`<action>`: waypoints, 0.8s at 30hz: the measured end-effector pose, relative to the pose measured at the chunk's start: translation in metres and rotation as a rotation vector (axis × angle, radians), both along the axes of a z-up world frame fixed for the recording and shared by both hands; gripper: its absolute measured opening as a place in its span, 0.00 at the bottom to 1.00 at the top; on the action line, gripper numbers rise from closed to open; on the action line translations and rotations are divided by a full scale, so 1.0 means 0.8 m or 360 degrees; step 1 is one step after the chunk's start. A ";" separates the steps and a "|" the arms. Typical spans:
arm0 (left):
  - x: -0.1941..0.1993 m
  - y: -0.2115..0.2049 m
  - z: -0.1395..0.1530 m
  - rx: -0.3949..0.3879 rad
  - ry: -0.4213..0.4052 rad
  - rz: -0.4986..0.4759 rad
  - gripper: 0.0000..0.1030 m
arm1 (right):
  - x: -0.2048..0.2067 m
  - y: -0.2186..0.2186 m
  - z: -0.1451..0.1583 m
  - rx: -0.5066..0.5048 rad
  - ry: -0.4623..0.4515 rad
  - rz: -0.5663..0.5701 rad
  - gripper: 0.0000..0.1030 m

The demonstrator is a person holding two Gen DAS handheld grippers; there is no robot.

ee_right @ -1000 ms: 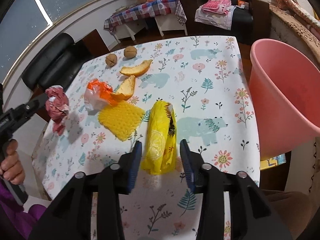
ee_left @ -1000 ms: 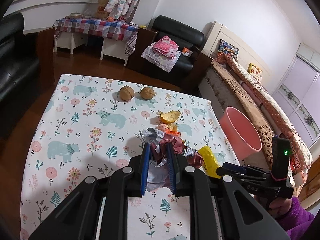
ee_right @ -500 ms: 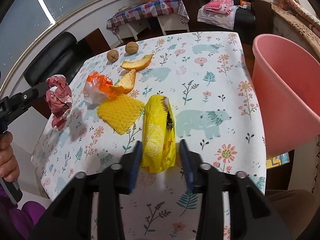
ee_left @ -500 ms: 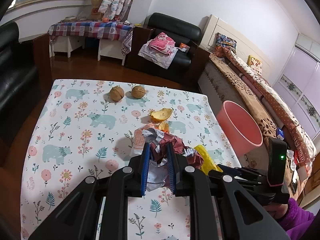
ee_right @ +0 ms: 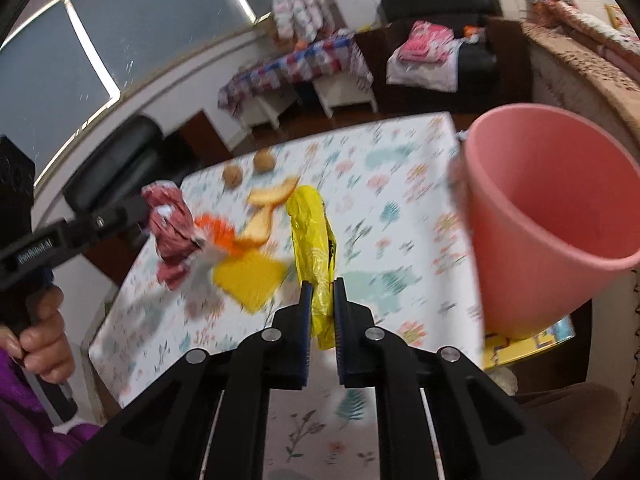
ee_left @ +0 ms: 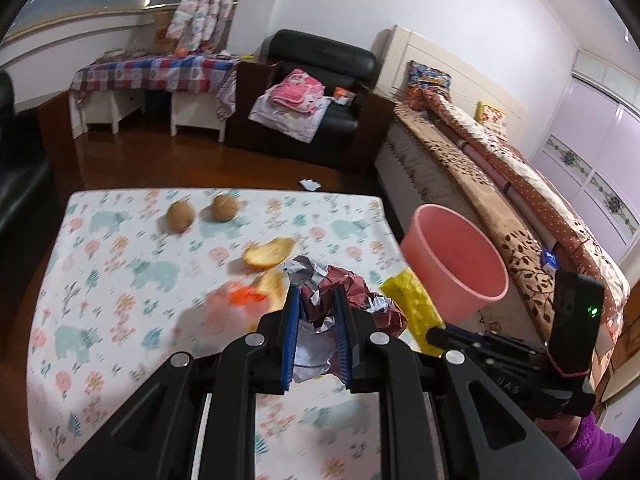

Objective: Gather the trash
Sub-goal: 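Carry the foil wrappers and yellow bag over the pink bucket with both tools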

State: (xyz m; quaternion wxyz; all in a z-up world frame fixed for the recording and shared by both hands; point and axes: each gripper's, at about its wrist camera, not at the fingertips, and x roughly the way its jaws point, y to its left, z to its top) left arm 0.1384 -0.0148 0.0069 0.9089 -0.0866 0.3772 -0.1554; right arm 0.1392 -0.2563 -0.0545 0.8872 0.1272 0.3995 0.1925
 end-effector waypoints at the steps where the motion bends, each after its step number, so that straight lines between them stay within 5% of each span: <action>1: 0.004 -0.010 0.003 0.0004 -0.0010 -0.0023 0.16 | 0.000 -0.011 0.006 0.0009 -0.0020 -0.0038 0.10; 12: 0.061 -0.133 0.025 -0.0060 -0.0090 -0.0267 0.16 | 0.011 -0.144 0.035 0.0024 -0.0131 -0.0520 0.10; 24: 0.129 -0.281 -0.010 0.0005 -0.0033 -0.0489 0.16 | 0.034 -0.200 0.000 -0.0035 -0.0048 -0.0690 0.10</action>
